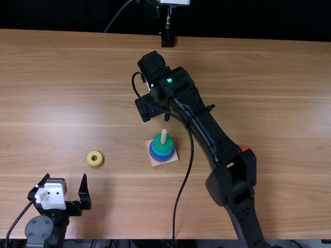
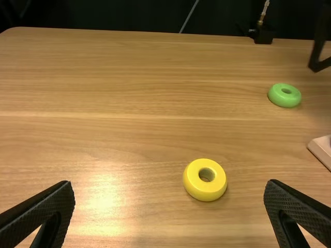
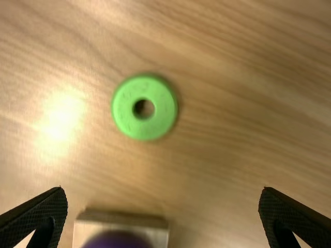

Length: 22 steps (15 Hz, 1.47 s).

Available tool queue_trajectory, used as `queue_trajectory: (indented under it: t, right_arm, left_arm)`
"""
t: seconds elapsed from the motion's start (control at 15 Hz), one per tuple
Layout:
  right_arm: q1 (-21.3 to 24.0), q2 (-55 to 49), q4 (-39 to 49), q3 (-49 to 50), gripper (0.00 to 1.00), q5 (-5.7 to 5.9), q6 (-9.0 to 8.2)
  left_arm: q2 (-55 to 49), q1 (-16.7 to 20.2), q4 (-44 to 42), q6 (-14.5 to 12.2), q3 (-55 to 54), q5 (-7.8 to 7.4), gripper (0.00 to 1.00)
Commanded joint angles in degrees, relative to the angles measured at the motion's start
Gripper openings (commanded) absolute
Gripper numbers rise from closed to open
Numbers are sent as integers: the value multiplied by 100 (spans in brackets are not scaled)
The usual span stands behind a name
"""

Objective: Build the Hanoi tower: stack the rings onto the peg from bottom to top in this color order: purple, dark blue, light blue, dark green, light green, yellow, orange.

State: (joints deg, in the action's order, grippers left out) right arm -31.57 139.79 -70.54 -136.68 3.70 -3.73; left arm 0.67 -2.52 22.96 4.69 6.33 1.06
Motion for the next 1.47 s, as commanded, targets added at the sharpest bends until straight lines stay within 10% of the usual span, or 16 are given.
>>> queue_trajectory:
  t: [0.0,1.4]
  right_arm:
    - [-7,286,45,-227,100,20,-49]
    - [2,1279,562,-526,90,30,-7]
  left_arm:
    - [-67,24,446,-26,-633,-43,100]
    - [-67,24,446,-26,-633,-43,100]
